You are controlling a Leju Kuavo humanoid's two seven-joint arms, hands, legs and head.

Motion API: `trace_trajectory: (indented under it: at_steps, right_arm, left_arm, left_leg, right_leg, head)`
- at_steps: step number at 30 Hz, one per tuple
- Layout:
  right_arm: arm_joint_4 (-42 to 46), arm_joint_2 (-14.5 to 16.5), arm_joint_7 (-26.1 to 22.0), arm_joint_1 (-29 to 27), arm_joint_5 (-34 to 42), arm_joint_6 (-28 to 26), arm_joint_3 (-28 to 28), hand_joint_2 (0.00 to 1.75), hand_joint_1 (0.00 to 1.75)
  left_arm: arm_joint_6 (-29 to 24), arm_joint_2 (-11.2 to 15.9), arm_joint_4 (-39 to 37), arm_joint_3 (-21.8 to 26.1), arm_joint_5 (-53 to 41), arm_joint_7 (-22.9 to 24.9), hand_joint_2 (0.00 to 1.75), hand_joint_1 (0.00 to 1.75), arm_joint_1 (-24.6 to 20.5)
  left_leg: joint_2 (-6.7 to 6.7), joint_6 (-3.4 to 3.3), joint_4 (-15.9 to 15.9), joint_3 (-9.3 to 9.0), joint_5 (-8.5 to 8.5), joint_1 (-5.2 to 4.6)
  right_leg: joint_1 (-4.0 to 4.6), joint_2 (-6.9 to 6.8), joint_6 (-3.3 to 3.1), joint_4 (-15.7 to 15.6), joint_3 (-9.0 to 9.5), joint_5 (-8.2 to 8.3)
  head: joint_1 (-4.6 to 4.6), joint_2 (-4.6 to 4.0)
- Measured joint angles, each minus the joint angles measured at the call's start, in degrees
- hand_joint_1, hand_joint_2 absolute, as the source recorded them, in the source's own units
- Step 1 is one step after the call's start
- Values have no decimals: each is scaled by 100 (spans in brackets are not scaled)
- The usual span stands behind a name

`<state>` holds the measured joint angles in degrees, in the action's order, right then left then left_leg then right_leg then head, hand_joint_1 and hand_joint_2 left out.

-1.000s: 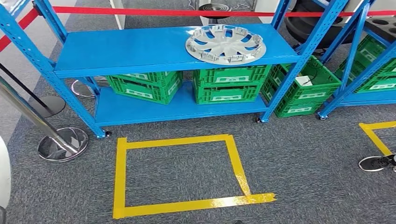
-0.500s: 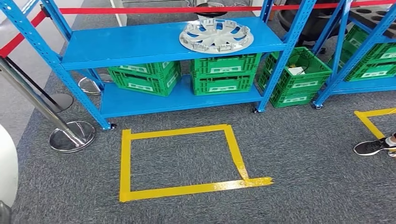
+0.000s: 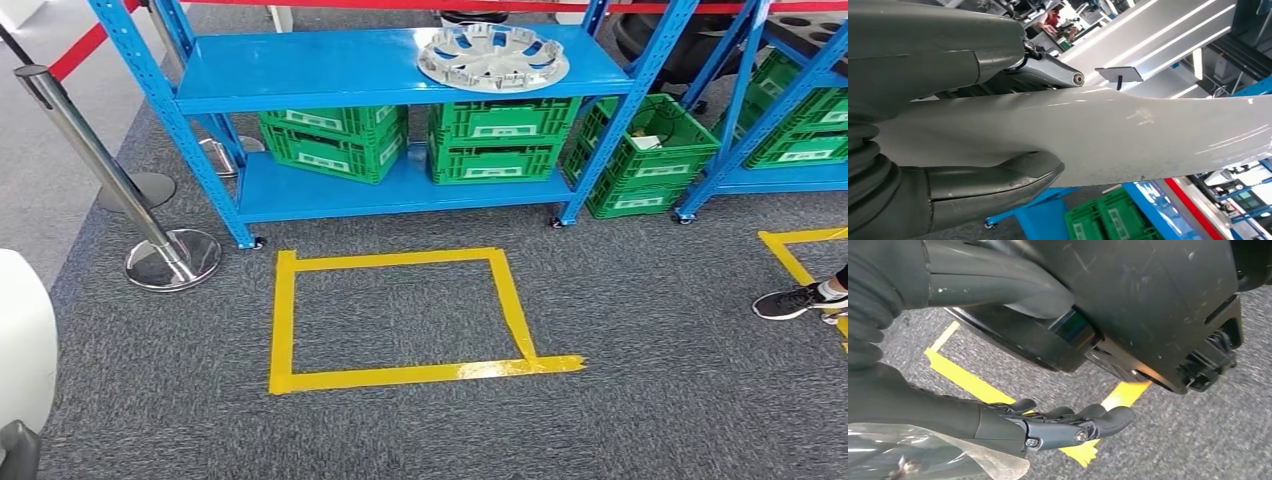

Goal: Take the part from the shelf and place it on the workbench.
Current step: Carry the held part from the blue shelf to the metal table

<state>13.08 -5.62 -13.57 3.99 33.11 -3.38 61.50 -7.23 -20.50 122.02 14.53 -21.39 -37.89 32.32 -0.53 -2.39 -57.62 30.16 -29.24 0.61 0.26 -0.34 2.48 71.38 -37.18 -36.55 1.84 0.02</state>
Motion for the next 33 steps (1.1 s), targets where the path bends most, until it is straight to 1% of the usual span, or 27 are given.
trace_trajectory:
  at_steps: [1,2,3,4,5,6,7,8,10,11,12,14,15,16,17,18,19,21,22,24,25,27,29,30,31,32,33]
  right_arm:
    - [1,-1,-2,3,1,3,-2,175,0]
    - [1,-1,-3,0,1,6,-3,175,0]
    - [1,-2,-2,-8,1,10,-4,175,0]
    - [1,-5,0,-21,1,12,-4,175,0]
    - [1,-12,2,-45,1,14,-3,175,0]
    - [1,-20,1,-72,1,15,-3,175,0]
    - [1,-27,0,-95,5,16,-2,175,0]
    - [1,-32,-3,-112,8,18,-2,175,0]
    - [2,-28,-11,-124,15,25,-1,175,0]
    - [2,-26,-17,-134,15,29,-1,175,0]
    - [2,-24,-24,-149,14,33,-1,175,0]
    - [1,-23,-39,-184,13,36,1,175,0]
    - [1,-23,-44,-195,11,36,2,175,0]
    - [1,-23,-49,-200,8,35,4,175,0]
    - [1,-23,-51,-201,4,34,7,175,0]
    - [1,-23,-55,-201,1,32,9,175,0]
    - [1,-24,-60,-199,-4,28,11,175,0]
    - [1,-25,-66,-198,-8,20,14,175,0]
    - [1,-25,-66,-197,-10,15,15,175,0]
    - [1,-26,-67,-184,-16,8,17,175,0]
    - [1,-28,-68,-174,-20,3,17,175,0]
    - [1,-36,-76,-162,-27,-5,19,175,0]
    - [2,-41,-97,-161,-28,-10,19,175,0]
    - [2,-41,-105,-149,-28,-13,18,175,0]
    - [2,-41,-113,-132,-30,-16,17,175,0]
    - [2,-41,-113,-119,-34,-18,17,175,0]
    - [2,-42,-109,-116,-41,-19,17,175,0]
  left_arm:
    - [-1,5,-1,-18,1,-6,175,175,0]
    - [-2,12,-2,-34,2,-9,175,175,-1]
    - [-4,18,-3,-51,1,-13,175,175,-3]
    - [-10,24,-4,-73,1,-16,175,175,-5]
    - [-17,31,-4,-96,0,-19,175,175,-11]
    - [-28,35,-4,-121,-2,-22,175,175,-17]
    - [-46,41,-4,-147,-1,-27,175,175,-22]
    - [-66,46,-4,-169,0,-36,175,175,-26]
    - [-111,65,-4,-203,0,-58,175,175,-21]
    - [-132,78,-4,-221,1,-69,175,175,-19]
    - [-151,94,-7,-240,1,-77,175,175,-18]
    - [-189,128,-15,-280,14,-86,175,175,-19]
    - [-203,145,-21,-291,21,-87,175,175,-19]
    - [-218,161,-26,-299,27,-88,175,175,-14]
    - [-234,174,-29,-306,30,-88,175,175,-8]
    - [-249,185,-32,-315,31,-90,175,175,-3]
    - [-266,195,-32,-326,32,-93,175,175,2]
    - [-290,209,-32,-352,34,-101,175,175,0]
    - [-299,214,-32,-364,35,-104,175,175,2]
    - [-319,221,-32,-379,38,-109,175,175,9]
    - [-328,223,-32,-382,40,-111,175,175,12]
    - [-346,226,-32,-387,59,-113,175,175,8]
    - [-357,227,-32,-391,86,-113,175,175,7]
    - [-359,227,-32,-391,94,-113,175,175,9]
    - [-360,227,-32,-391,98,-113,175,175,12]
    - [-361,227,-32,-390,101,-113,175,175,12]
    - [-362,227,-32,-390,101,-113,175,175,13]
  left_leg:
    - [-29,3,-5,89,74,-8]
    - [-67,11,-10,177,148,-16]
    - [-111,23,-13,258,216,-21]
    - [-158,35,-15,320,280,-23]
    - [-212,55,-24,373,337,-34]
    - [-267,78,-30,411,396,-42]
    - [-324,106,-35,444,453,-46]
    - [-386,143,-39,483,507,-53]
    - [-432,212,-61,557,545,-50]
    - [-361,246,-151,603,441,-51]
    - [-256,277,-336,666,249,-47]
    - [-57,343,-1006,854,-258,-23]
    - [-26,373,-1356,934,-411,-9]
    - [-9,395,-1583,949,-447,3]
    - [5,409,-1610,872,-378,12]
    - [36,412,-1405,686,-237,18]
    - [121,403,-1026,422,-84,20]
    - [343,340,-312,-27,51,-12]
    - [420,298,-124,-127,51,-32]
    - [378,202,-39,-105,35,-53]
    - [327,156,-7,-85,49,-44]
    - [218,62,43,-33,101,-14]
    - [118,6,53,29,142,-8]
    - [64,-5,52,57,158,-10]
    - [6,-8,51,74,170,-12]
    - [-61,-5,49,80,181,-13]
    - [-134,4,45,77,189,-13]
  right_leg:
    - [0,8,-6,226,5,67]
    - [1,19,-21,300,70,250]
    - [1,54,-48,174,223,472]
    - [2,155,-86,-147,475,622]
    - [3,309,-133,-606,805,652]
    - [2,439,-157,-1061,1096,584]
    - [4,525,-175,-1419,1311,477]
    - [7,525,-180,-1631,1418,388]
    - [-13,369,-203,-1735,1402,369]
    - [-26,283,-233,-1749,1379,394]
    - [-38,191,-263,-1759,1357,426]
    - [-31,1,-297,-1754,1306,472]
    - [-28,-90,-296,-1747,1279,490]
    - [-27,-180,-291,-1735,1252,505]
    - [-27,-262,-285,-1720,1232,513]
    - [-28,-342,-275,-1704,1221,513]
    - [-26,-414,-260,-1686,1220,504]
    - [-2,-534,-210,-1650,1225,476]
    - [12,-586,-184,-1635,1244,469]
    - [27,-694,-132,-1623,1272,477]
    - [22,-666,-101,-1607,1266,454]
    - [-2,-382,-37,-1354,1117,257]
    - [-32,-54,4,-642,759,-108]
    - [-39,0,16,-246,568,-248]
    - [-41,19,24,21,439,-293]
    - [-41,28,26,76,411,-218]
    - [-43,44,21,-111,493,-30]
  head:
    - [-1,0]
    - [0,0]
    - [-1,0]
    - [-2,0]
    - [-2,0]
    - [-2,0]
    - [-1,0]
    - [0,0]
    - [-2,0]
    - [-14,0]
    - [-31,0]
    - [-59,0]
    - [-63,0]
    - [-63,0]
    - [-63,0]
    - [-63,0]
    - [-63,0]
    - [-60,0]
    - [-57,0]
    - [-53,0]
    - [-53,0]
    - [-32,0]
    - [-11,0]
    - [-10,0]
    - [-12,0]
    - [-10,0]
    - [-10,0]
